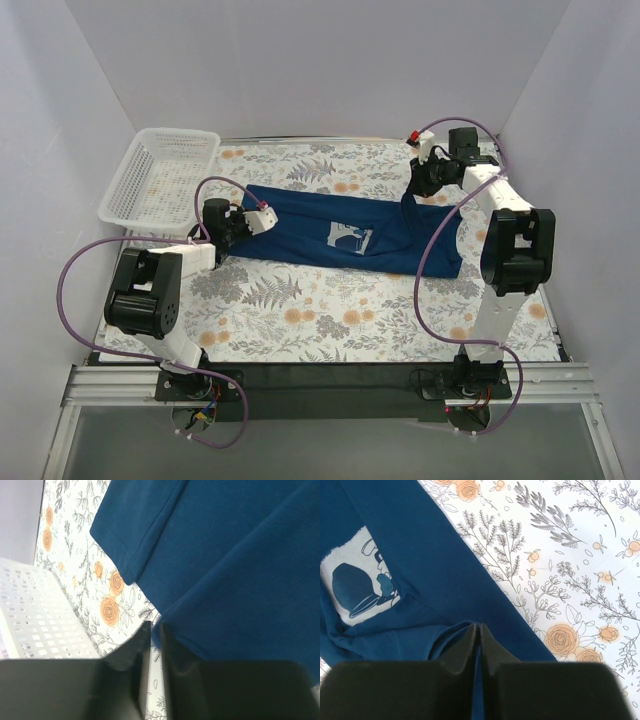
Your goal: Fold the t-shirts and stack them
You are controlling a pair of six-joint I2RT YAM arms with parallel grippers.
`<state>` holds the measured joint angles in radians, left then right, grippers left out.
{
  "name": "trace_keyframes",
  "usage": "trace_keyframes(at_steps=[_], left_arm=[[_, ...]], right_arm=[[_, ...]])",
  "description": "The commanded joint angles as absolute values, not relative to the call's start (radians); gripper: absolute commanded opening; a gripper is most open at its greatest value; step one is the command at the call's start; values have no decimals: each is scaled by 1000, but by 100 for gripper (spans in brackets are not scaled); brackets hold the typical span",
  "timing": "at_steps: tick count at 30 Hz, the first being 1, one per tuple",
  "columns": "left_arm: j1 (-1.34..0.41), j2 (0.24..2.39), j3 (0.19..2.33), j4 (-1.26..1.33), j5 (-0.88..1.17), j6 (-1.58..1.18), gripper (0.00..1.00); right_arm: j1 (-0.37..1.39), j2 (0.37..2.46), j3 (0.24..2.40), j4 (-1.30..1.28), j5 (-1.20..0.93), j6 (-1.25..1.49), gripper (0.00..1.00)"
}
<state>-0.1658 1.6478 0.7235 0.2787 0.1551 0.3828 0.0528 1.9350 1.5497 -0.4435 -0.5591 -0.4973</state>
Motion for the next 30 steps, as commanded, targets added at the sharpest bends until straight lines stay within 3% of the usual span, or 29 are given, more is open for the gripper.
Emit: trace_keyframes(at_steps=[1, 3, 4, 7, 10, 13, 15, 20, 23, 25, 30], left_arm=[[-164, 1600, 750, 298, 137, 370, 18], [-169, 1580, 750, 298, 141, 361, 24], [-172, 1559, 753, 298, 144, 348, 32], [-181, 1517, 762, 298, 150, 327, 38], [-189, 1453, 779, 296, 152, 278, 40], [-192, 1365, 807, 272, 155, 160, 45], [-192, 1285, 827, 230, 155, -34, 53], [-190, 1111, 874, 8, 143, -483, 73], [-189, 990, 796, -80, 226, -621, 77], [-189, 899, 743, -116, 251, -664, 86], [-189, 760, 611, -164, 215, -704, 86]], right_arm=[[54, 1953, 1608, -390, -517, -459, 14], [54, 1956, 1608, -374, -502, -417, 30], [54, 1956, 1612, -355, -476, -393, 32], [54, 1950, 1624, -333, -421, -333, 40], [48, 1915, 1615, -330, -426, -331, 40], [38, 1835, 1542, -394, -564, -454, 40], [37, 1777, 1464, -496, -672, -526, 40], [37, 1654, 1237, -540, -709, -600, 41], [28, 1634, 1167, -525, -672, -501, 41], [18, 1644, 1143, -493, -669, -434, 43], [14, 1657, 1103, -396, -597, -241, 47]])
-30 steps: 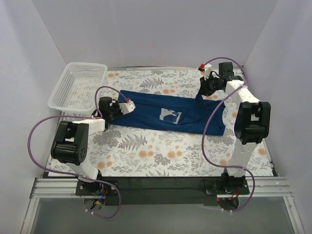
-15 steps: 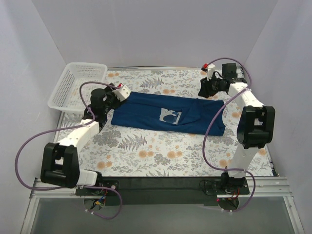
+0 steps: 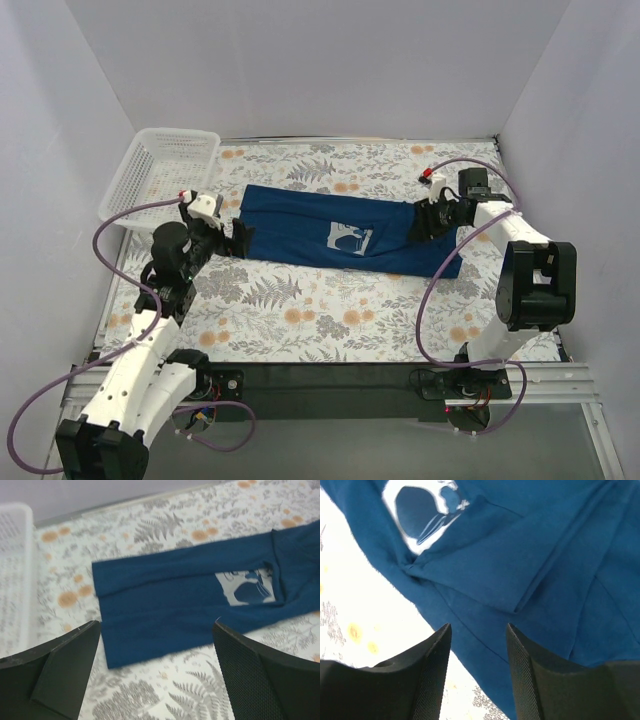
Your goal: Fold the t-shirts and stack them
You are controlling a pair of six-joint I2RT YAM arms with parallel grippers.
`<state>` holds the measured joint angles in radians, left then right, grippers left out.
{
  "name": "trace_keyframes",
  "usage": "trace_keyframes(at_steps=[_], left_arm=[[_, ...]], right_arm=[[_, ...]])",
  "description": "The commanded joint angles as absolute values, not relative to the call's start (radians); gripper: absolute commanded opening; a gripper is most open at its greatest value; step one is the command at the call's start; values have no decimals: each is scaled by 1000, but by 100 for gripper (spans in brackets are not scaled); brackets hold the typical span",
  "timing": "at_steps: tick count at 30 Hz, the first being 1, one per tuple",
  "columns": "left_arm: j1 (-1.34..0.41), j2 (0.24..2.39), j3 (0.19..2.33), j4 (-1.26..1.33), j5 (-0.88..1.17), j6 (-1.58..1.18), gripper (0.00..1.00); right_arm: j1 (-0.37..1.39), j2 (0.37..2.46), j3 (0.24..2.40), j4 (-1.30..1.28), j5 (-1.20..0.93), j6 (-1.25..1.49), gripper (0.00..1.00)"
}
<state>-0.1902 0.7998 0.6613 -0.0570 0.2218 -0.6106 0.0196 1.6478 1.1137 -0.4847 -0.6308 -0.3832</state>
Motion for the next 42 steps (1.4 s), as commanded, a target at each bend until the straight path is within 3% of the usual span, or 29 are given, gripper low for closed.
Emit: trace_keyframes(at_steps=[1, 13, 22, 29, 35, 42], left_arm=[[-189, 741, 600, -170, 207, -709, 87], [-189, 649, 522, -137, 193, -742, 87], [-189, 627, 515, -135, 198, -733, 87], [-189, 629, 514, -132, 206, -729, 87], [-189, 630, 512, -132, 207, -724, 87], [-189, 640, 511, -130, 207, -719, 87]], right_arm=[[12, 1666, 1104, -391, -582, -220, 47], [11, 1749, 1095, -353, -557, -86, 49], [9, 1828, 1127, -354, -577, -61, 44], [11, 1802, 1150, -353, -647, -55, 22], [11, 1833, 1221, -351, -727, -28, 8], [20, 1933, 1368, -333, -843, 38, 4]])
